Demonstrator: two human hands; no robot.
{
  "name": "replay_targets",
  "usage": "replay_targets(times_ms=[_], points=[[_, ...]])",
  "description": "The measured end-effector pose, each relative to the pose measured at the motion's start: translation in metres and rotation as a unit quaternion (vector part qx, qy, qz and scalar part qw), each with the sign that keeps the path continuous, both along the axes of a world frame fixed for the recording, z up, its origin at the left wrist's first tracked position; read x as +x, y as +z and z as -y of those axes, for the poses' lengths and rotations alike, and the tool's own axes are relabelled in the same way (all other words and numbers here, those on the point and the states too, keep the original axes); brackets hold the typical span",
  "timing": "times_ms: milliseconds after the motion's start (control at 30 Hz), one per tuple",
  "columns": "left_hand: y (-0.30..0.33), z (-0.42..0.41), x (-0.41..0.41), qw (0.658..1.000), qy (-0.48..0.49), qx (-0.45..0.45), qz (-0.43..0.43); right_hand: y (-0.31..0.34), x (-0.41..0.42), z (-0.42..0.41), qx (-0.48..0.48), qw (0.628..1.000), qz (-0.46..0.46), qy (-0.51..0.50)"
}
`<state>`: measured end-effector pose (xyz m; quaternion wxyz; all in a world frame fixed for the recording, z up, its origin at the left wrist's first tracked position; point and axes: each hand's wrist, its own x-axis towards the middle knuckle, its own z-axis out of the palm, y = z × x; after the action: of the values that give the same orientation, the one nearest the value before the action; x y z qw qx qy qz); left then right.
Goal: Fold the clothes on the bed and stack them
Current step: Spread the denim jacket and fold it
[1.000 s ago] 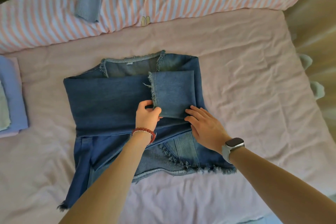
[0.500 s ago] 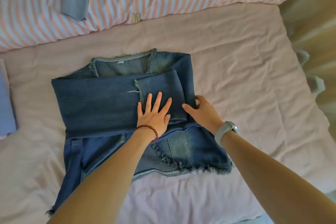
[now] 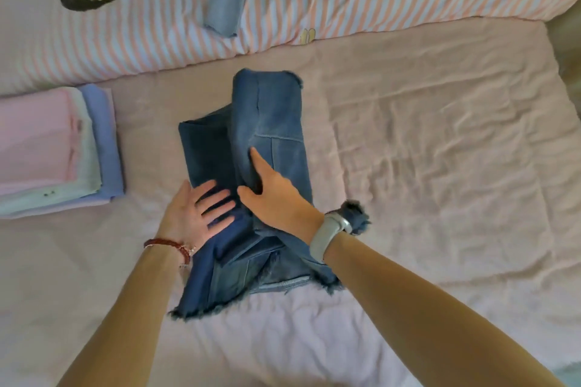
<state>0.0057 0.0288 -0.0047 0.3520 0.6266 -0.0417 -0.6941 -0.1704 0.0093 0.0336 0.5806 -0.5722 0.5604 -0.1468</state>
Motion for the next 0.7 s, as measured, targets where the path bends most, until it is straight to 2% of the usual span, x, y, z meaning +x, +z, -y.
replay_targets(times_ms=[100,200,267,300,367,433,500,567,600,667,700], points=[[-0.007,-0.017,0.028,0.999,-0.001,0.037,-0.017,-0.005,0.043,-0.016,0.066,0.99,0.01,0.122],[-0.015,-0.023,0.025,0.995,-0.077,0.045,0.038,-0.021,0.038,-0.035,0.003,0.982,-0.117,0.145],[-0.019,-0.021,0.016,0.988,-0.115,0.008,0.107,-0.032,0.023,-0.049,0.009,0.977,-0.166,0.13],[-0.023,-0.02,0.012,0.975,-0.144,-0.022,0.166,-0.036,0.016,-0.058,0.027,0.977,-0.166,0.131],[-0.03,-0.02,0.005,0.92,-0.222,-0.062,0.318,-0.042,0.007,-0.077,0.049,0.976,-0.155,0.142],[-0.033,-0.023,0.001,0.875,-0.248,-0.095,0.406,-0.045,0.004,-0.093,0.043,0.981,-0.137,0.127],[-0.03,-0.024,0.002,0.857,-0.229,-0.149,0.437,-0.045,0.008,-0.102,-0.008,0.986,-0.135,0.093],[-0.025,-0.021,0.008,0.841,-0.224,-0.19,0.454,-0.041,0.012,-0.101,-0.151,0.97,-0.182,0.058],[-0.023,-0.018,0.013,0.839,-0.224,-0.196,0.456,-0.041,0.013,-0.098,-0.238,0.946,-0.215,0.037],[-0.025,-0.015,0.023,0.863,-0.218,-0.159,0.428,-0.043,0.016,-0.093,-0.315,0.901,-0.296,0.034],[-0.026,-0.016,0.027,0.887,-0.212,-0.136,0.388,-0.045,0.018,-0.09,-0.289,0.897,-0.326,0.07]])
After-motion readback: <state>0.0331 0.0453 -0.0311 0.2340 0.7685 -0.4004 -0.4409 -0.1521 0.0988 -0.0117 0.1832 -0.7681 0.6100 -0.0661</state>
